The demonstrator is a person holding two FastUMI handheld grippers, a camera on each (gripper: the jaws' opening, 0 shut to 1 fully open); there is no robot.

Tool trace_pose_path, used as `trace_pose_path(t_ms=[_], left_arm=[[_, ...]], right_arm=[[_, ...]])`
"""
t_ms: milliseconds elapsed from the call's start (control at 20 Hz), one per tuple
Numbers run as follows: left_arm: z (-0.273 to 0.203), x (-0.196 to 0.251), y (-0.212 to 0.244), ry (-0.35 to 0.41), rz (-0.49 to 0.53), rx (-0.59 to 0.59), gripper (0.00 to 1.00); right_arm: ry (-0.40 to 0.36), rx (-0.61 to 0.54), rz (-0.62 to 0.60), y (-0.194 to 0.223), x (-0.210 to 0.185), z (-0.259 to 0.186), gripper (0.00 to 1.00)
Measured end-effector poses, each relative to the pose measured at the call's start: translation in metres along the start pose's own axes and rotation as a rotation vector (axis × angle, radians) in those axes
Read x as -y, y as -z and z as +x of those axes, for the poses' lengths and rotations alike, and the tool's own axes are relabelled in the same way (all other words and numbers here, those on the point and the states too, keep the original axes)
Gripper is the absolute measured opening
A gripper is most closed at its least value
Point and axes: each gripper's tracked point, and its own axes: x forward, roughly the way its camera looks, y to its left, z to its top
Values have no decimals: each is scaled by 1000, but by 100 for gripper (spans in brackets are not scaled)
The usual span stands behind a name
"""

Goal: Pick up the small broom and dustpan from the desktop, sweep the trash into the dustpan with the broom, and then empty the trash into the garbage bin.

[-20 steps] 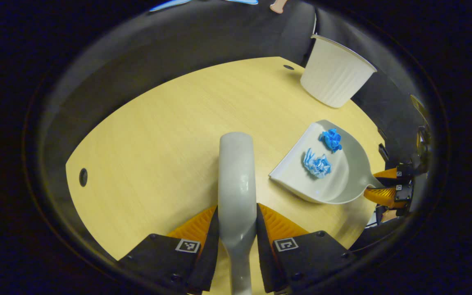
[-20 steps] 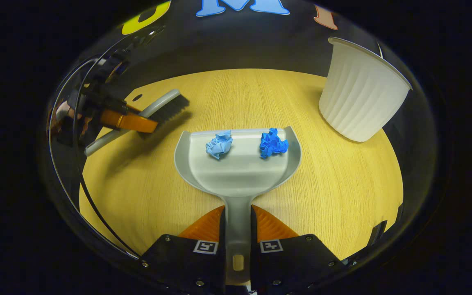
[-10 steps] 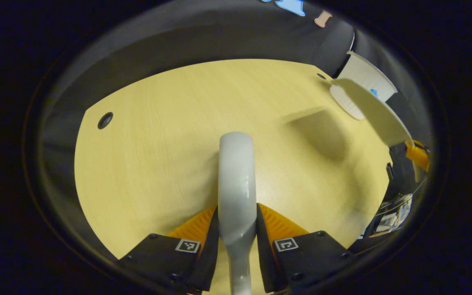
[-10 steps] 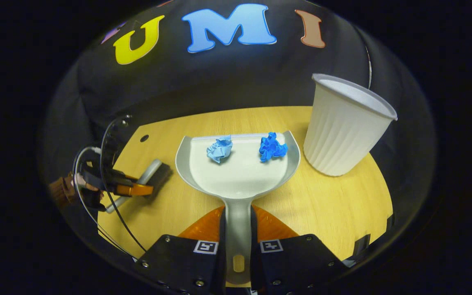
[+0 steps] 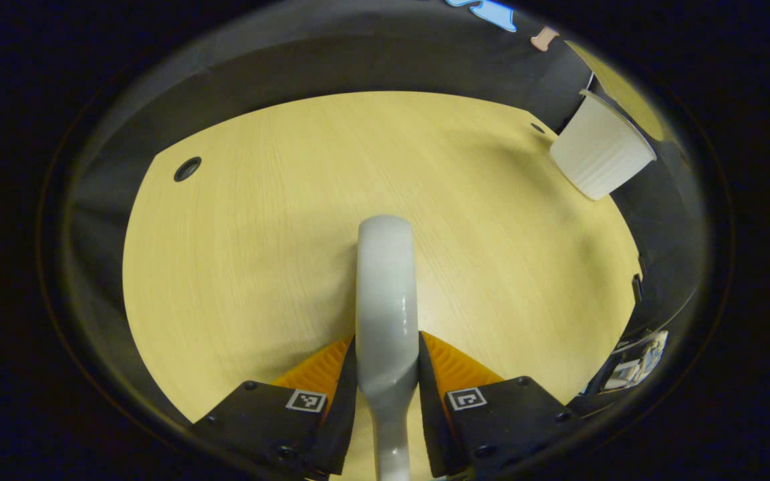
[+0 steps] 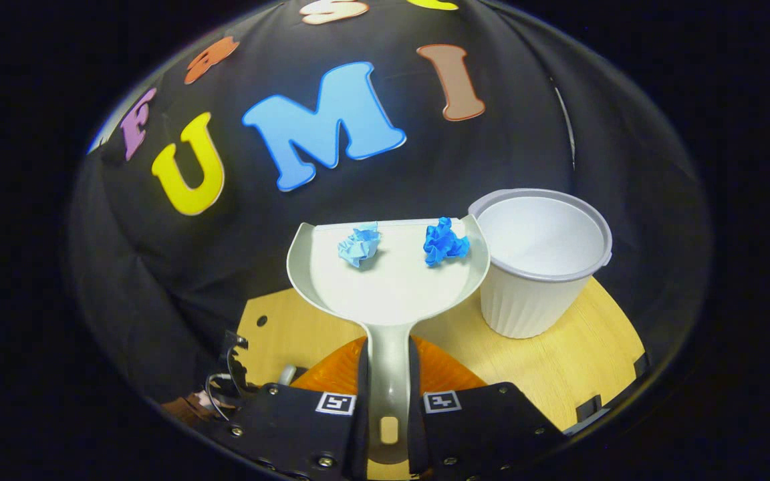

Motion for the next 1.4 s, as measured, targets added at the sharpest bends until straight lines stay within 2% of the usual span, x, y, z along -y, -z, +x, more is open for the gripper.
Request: trace_pose_path(t_ms=[150,350,450,700,800,950,1100,1300,1400], left_arm=[[1,-25,11,-1,3,-1,53],[1,-58,18,-1,5,-2,50],[0,-74,19,-3,3,-2,52],[-7,-116,12,-6,1,-2,51],[-11,-132,6,-9,1,-4,50],[-18,-158,-8,-11,1,-2,51],[-27,-182,-26,-12,-2,-1,51],[-44,-217,-58,-19,-11,4,52],[-53,-236,-77,-25,-15,8,52]], right_arm=[[-15,42,164,-1,-5,-1,22],[-117,74,463,-12,-9,-12,23],[-201,99,645,-28,-13,-17,22],[-486,194,1160,-60,-15,-41,22],[-552,238,1286,-64,-14,-44,22],[-565,251,1328,-60,-4,-47,22],[-558,242,1284,-62,-7,-47,22],[-513,185,1065,-62,-34,-34,22],[-533,147,987,-59,-55,-35,22]])
